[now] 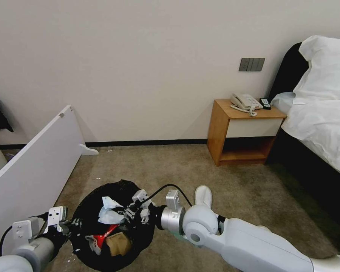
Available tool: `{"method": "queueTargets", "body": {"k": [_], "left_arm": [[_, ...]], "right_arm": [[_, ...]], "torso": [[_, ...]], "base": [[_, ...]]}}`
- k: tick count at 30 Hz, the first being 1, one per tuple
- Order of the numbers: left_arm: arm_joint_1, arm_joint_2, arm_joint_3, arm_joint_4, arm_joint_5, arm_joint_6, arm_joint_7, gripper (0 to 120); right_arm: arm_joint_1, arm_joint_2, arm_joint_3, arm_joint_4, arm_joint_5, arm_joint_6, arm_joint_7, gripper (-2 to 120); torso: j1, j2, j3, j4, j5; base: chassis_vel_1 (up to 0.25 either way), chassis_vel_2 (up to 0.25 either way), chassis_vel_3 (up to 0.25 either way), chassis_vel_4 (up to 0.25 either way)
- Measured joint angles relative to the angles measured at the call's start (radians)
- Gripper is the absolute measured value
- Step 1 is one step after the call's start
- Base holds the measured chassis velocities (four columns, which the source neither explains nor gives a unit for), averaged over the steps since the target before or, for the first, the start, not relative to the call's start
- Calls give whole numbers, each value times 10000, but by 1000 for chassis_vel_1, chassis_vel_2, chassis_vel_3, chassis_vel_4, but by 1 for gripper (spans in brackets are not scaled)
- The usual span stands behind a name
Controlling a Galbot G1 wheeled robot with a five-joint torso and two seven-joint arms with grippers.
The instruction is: Pick up the trash bin, then pick up the garbage from the floor and place it into the trash bin.
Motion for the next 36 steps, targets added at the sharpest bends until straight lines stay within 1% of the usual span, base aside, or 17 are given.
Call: {"method": "queueTargets", "body": {"k": [2,3,4,5,7,8,10,13,15,16,19,20,23,26,27,29,36], "left_arm": [[2,0,0,-22,-17,0,-1,2],[0,1,5,-41,-30,0,-3,2],[0,1,5,-41,-30,0,-3,2],[-1,-5,36,-83,-92,0,-28,2],[67,-15,104,-209,-232,0,-64,2],[67,-15,104,-209,-232,0,-64,2],[127,-14,101,-240,-265,0,-75,2],[137,-3,96,-243,-271,0,-75,2],[96,6,115,-235,-264,0,-75,2],[96,6,115,-235,-264,0,-75,2],[77,-3,172,-221,-256,0,-78,2],[77,-3,172,-221,-256,0,-78,2],[75,-14,192,-205,-247,0,-81,2],[64,-11,186,-195,-244,0,-83,2],[64,-11,186,-195,-244,0,-83,2],[58,7,140,-189,-252,0,-83,2],[89,22,42,-161,-285,0,-84,2]], "right_arm": [[3,9,5,0,46,-65,49,0],[9,33,5,0,81,-124,109,5],[9,33,5,0,81,-124,109,5],[18,81,-4,-12,100,-197,200,14],[16,177,-33,-71,193,-446,501,23],[16,177,-33,-71,193,-446,501,23],[2,231,-21,-143,277,-654,766,33],[2,242,5,-154,321,-725,845,37],[4,258,52,-154,344,-767,880,52],[4,258,52,-154,344,-767,880,52],[3,248,97,-151,329,-755,850,65],[3,248,97,-151,329,-755,850,65],[-4,198,112,-92,333,-755,834,80],[29,171,140,-24,404,-755,809,90],[29,171,140,-24,404,-755,809,90],[51,107,158,68,478,-753,741,99],[13,-106,405,314,540,-602,516,100]], "torso": [[0,0,0,0,0],[0,0,0,0,0],[0,0,0,0,0],[0,0,0,1,0],[0,0,0,0,0],[0,0,0,0,0],[0,0,0,1,0],[0,0,0,0,0],[0,0,0,0,0],[0,0,0,0,0],[0,-1,0,1,0],[0,-1,0,1,0],[0,-1,0,0,0],[0,0,0,1,0],[0,0,0,1,0],[0,-2,0,0,0],[-1,-2,0,1,0]], "base": [[0,0,0,0],[0,0,0,0],[0,0,0,0],[0,0,0,0],[0,0,0,0],[0,0,0,0],[0,0,0,0],[0,0,0,0],[0,0,0,0],[0,0,0,0],[0,0,0,0],[0,0,0,0],[0,0,0,0],[0,0,0,0],[0,0,0,0],[0,0,0,0],[0,0,0,0]]}}
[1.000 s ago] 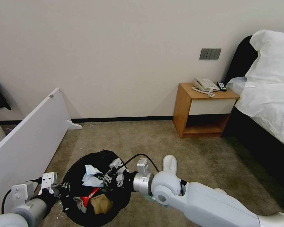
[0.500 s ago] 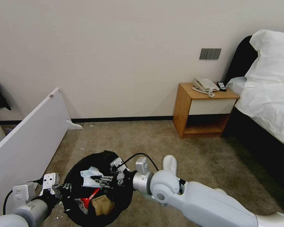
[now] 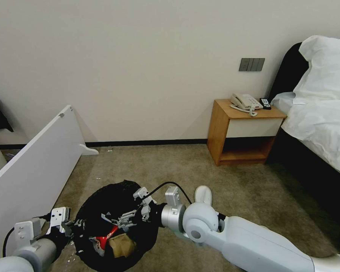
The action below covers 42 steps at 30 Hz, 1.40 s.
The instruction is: Pick up the trash bin, then pick up the garbage from the floor and place it into the trash bin.
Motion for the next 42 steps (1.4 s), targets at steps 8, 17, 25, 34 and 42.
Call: {"method": "queueTargets", "body": {"k": [8,17,25,34,42], "left_arm": [[18,-41,-42,4,-8,0,0,2],[36,-246,-163,42,-3,1,-11,2],[204,-684,-378,8,98,0,-11,2],[364,-940,-555,-239,250,0,-79,2],[379,-1122,-591,-219,410,0,-66,2]], "right_arm": [[-399,-339,943,358,-105,452,-328,100],[-1439,-882,2838,891,-672,862,-22,100],[-3087,-1407,4450,1361,-1803,1282,1384,100],[-4973,-1440,6526,1308,-2453,870,2683,100],[-6814,-1501,8933,1370,-2598,-70,3006,100]], "torso": [[0,0,0,-1,0],[0,-1,0,0,2],[0,0,0,-2,0],[0,0,0,-6,2],[0,0,-1,0,1]], "base": [[0,0,0,0],[0,0,0,0],[0,0,0,0],[0,0,0,0],[0,0,0,0]]}}
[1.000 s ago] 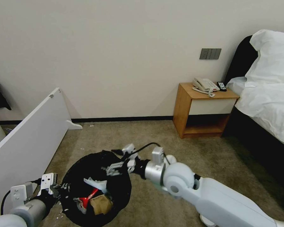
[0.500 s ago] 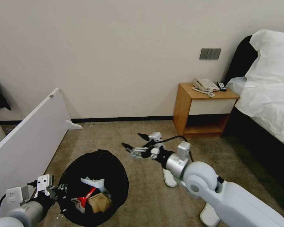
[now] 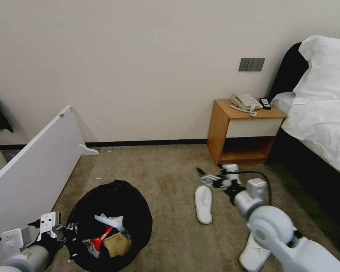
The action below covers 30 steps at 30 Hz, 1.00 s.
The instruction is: Pick up the trash bin, then pick up the garbage from the floor and place it into the trash bin.
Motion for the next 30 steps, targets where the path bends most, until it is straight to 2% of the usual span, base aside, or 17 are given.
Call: {"method": "queueTargets", "body": {"k": [5,6,11,17,30], "left_arm": [[-35,-34,-81,56,2,0,20,2],[-35,-34,-81,56,2,0,20,2],[-58,-51,-110,100,-38,0,24,2],[-92,-42,-129,122,-72,0,35,2],[-71,-35,-184,123,-93,0,34,2]], "right_arm": [[-1628,290,1536,-106,-482,-212,3,100],[-1628,290,1536,-106,-482,-212,3,100],[-2922,912,2691,-336,-1280,-505,-53,100],[-3414,1251,3366,-619,-1397,-631,-230,100],[-3661,1814,4536,-2749,-2045,-419,-1203,100]], "torso": [[0,0,0,-4,1],[0,0,0,-4,1],[0,0,0,-1,0],[0,0,0,-3,-2],[0,0,0,-3,-1]], "base": [[0,0,0,0],[0,0,0,0],[0,0,0,0],[0,0,0,0],[0,0,0,0]]}}
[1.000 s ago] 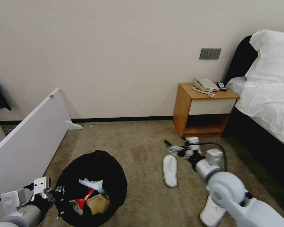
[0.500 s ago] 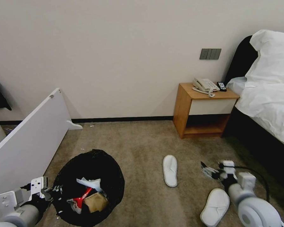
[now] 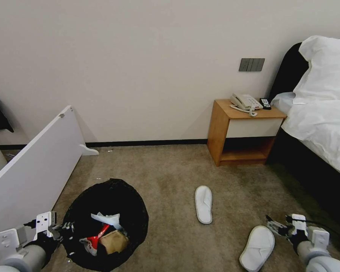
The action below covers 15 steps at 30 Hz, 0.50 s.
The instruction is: Pick up the trash bin, then pick up the garbage from the floor and place it into the trash bin.
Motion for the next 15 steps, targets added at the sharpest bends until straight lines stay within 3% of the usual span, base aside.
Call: {"method": "queueTargets", "body": {"k": [15], "left_arm": [[5,-2,-45,-25,-1,0,-48,2]], "right_arm": [[942,454,-847,-2413,420,85,-894,100]], "torso": [[0,0,0,2,1]], "base": [[0,0,0,0]]}}
